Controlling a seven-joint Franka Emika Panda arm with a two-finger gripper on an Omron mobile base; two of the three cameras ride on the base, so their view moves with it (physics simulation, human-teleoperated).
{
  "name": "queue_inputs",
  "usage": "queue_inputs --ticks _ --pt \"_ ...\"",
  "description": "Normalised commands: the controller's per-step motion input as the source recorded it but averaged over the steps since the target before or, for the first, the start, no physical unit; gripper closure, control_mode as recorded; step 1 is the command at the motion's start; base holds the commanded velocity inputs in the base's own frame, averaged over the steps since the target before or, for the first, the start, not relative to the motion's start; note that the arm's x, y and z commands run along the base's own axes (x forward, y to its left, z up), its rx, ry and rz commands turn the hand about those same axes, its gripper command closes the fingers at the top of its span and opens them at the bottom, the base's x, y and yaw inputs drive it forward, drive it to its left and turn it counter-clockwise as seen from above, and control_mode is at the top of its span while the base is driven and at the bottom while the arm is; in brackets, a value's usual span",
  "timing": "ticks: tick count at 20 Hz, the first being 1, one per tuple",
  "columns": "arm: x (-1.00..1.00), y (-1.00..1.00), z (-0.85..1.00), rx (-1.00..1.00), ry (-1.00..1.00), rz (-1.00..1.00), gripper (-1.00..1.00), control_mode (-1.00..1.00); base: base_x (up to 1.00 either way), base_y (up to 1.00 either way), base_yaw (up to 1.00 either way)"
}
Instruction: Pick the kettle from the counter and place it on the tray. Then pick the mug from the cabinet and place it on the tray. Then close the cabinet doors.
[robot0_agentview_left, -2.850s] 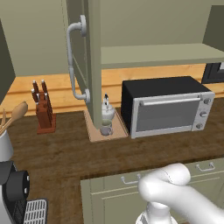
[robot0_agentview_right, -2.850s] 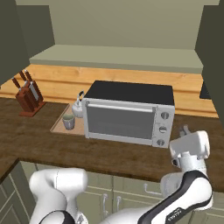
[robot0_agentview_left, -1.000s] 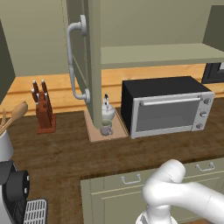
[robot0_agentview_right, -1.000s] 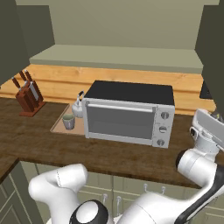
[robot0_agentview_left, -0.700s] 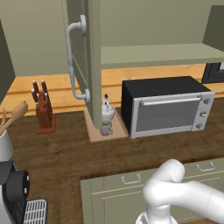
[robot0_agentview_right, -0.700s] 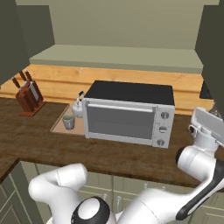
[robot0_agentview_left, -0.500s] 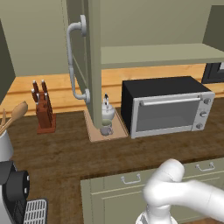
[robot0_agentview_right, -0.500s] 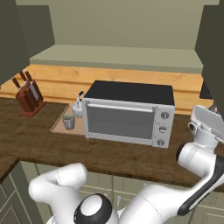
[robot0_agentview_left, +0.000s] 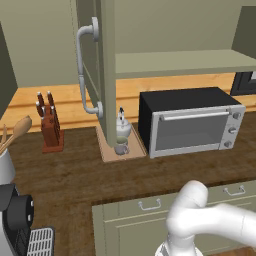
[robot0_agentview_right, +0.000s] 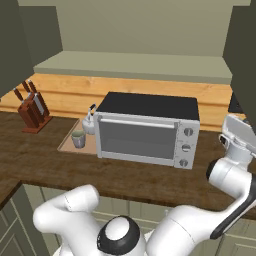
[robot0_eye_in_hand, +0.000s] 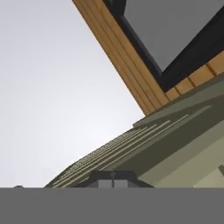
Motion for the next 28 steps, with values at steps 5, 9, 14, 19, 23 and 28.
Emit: queue_inputs --ticks 5,9,14,19,23,28 --pt "-0.07 -0.03 0.50 0.00 -0.20 0.00 1.00 -1.00 0.00 0.00 0.00" --pt "-0.31 0.00 0.65 0.00 -0.20 0.00 1.00 -1.00 0.00 0.00 0.00" --pt "-0.45 0.00 0.96 0.00 -0.05 -0.05 1.00 -1.00 0.00 0.00 0.00" --pt "-0.46 -0.07 0.96 -0.05 0.16 -0.14 1.00 -1.00 0.00 0.00 0.00" --pt "-0.69 -0.03 0.69 -0.17 0.26 -0.21 1.00 -1.00 0.00 0.00 0.00" --pt "-0.72 0.49 0.47 -0.24 0.06 -0.16 1.00 -1.00 0.00 0.00 0.00"
